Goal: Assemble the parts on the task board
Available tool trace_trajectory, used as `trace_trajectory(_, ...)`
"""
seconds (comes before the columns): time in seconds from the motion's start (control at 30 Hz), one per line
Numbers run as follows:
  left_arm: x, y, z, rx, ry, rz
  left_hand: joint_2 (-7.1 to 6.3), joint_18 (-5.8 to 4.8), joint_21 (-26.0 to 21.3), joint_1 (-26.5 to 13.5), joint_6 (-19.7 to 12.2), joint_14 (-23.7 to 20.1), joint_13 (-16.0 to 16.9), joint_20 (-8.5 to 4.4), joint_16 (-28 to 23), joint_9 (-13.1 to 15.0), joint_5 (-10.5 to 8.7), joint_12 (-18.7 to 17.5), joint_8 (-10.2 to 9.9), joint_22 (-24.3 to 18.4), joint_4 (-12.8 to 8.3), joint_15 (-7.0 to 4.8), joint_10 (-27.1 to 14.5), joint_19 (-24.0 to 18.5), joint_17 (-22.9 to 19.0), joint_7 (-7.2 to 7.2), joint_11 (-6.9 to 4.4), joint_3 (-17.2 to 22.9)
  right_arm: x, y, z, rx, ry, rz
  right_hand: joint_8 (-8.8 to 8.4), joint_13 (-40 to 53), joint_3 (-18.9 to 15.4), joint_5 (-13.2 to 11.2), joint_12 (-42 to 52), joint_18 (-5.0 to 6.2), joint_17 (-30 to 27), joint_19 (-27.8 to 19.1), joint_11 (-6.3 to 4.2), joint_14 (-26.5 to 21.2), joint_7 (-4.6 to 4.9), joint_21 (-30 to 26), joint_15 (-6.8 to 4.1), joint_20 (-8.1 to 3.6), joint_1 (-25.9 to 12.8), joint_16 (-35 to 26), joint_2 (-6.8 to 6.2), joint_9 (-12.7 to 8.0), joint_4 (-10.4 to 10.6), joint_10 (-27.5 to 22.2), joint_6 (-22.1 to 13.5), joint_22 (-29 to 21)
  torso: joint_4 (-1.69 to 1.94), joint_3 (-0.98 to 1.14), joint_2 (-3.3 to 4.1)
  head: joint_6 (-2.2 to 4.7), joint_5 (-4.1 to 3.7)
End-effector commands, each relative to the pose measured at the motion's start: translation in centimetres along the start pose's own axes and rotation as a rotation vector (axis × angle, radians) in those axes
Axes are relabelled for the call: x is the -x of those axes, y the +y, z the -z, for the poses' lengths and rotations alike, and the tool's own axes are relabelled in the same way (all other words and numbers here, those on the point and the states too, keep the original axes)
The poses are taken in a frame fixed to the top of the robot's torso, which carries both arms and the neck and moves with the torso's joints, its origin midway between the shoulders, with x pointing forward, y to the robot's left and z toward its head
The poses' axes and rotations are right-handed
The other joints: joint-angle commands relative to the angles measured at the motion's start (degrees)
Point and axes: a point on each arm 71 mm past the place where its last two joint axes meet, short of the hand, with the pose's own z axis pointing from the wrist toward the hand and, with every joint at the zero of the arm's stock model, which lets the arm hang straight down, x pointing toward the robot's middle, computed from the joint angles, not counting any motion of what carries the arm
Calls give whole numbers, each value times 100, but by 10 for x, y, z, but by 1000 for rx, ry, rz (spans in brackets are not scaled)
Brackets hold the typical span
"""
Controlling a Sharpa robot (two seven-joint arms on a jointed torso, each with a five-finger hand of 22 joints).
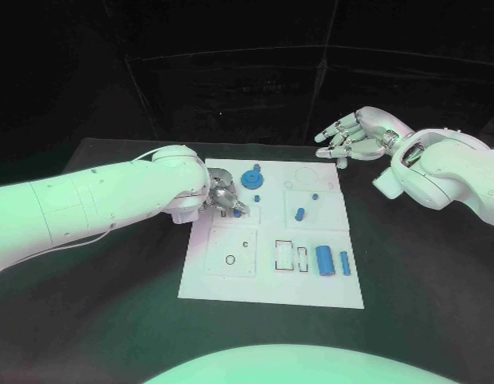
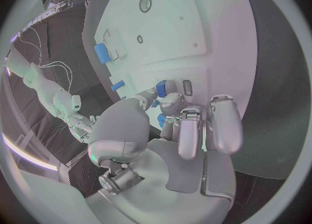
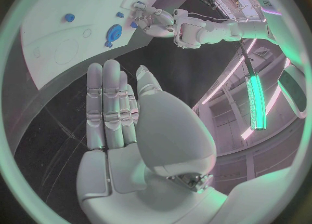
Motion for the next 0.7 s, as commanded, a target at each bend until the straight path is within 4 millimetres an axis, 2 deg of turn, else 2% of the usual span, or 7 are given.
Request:
trace_trajectory(0.03, -1, 1, 0, 5, 10, -10, 34, -73, 21, -41, 46, 596, -2, -44, 35, 2, 8, 29, 33, 5, 58, -51, 52, 65, 1509, -2, -9, -5, 0, 2, -1, 10, 4, 2, 32, 0, -15, 36, -34, 26, 10, 27, -3, 30, -9, -28, -11, -6, -25, -20, 49, 4, 6, 30, 11, -5, 0, 1, -2, 4, -2)
trace_trajectory(0.17, 0, 1, -1, 6, 5, -6, 8, -74, 21, -149, 57, 596, -11, -47, 35, -2, -6, 29, 44, 9, 166, -52, 55, 67, 1509, -1, -9, -121, 0, 2, -1, 10, 4, 2, 33, 1, -22, 40, -34, 26, 14, 30, -3, 33, -8, -32, -11, -6, -34, -27, 51, 4, 15, 30, 10, -7, -2, 1, 2, 10, -8)
trace_trajectory(0.23, 0, 1, -1, 6, 0, -4, -124, -76, 23, -336, 73, 596, -12, -48, 35, -2, -36, 35, 58, 18, 314, -53, 62, 69, 1509, -6, -13, -378, 0, 2, -1, 10, 4, 2, 34, 2, -30, 43, -34, 26, 19, 32, -2, 36, -8, -37, -10, -6, -43, -34, 53, 4, 25, 30, 9, -10, -2, -2, 0, 8, -11)
trace_trajectory(0.3, 1, 2, 0, 6, -3, -1, -161, -76, 22, -383, 78, 596, -11, -51, 35, -2, -266, 38, 65, 19, 374, -60, 65, 70, 1509, -16, -20, -512, 0, 2, -1, 10, 4, 2, 34, 2, -30, 43, -34, 26, 19, 32, -2, 36, -8, -37, -10, -6, -43, -34, 53, 4, 25, 30, 9, -10, -3, -4, 0, 14, -10)
trace_trajectory(0.37, 1, 3, 0, 6, -10, 3, -205, -76, 23, -416, 79, 596, -12, -60, 35, -3, -651, 43, 73, 25, 449, -65, 68, 72, 1509, -24, -27, -703, 0, 1, -1, 10, 4, 2, 34, 2, -30, 43, -34, 26, 19, 32, -2, 36, -8, -37, -10, -6, -43, -34, 53, 4, 25, 30, 9, -10, -4, -6, 3, 13, -10)
trace_trajectory(0.4, 2, 4, 1, 6, -13, 6, -214, -75, 24, -400, 78, 596, -22, -70, 35, -7, -825, 42, 82, 33, 539, -65, 66, 75, 1509, -26, -36, -927, 1, 1, -1, 10, 3, 2, 34, 2, -30, 43, -34, 26, 19, 32, -2, 36, -8, -37, -10, -6, -43, -34, 53, 4, 25, 30, 9, -10, -3, -7, 3, 8, -14)
trace_trajectory(0.7, 10, 10, 10, 1, -56, 27, -336, -75, 10, -367, 66, 596, -48, -77, 35, -14, -864, 34, 96, 25, 729, -81, 56, 74, 1509, -35, -39, -1416, 2, 0, -1, 9, 1, 3, 35, 3, -37, 45, -34, 26, 23, 35, -1, 38, -8, -42, -9, -5, -52, -42, 54, 4, 35, 29, 8, -13, 2, -5, 0, 10, -21)
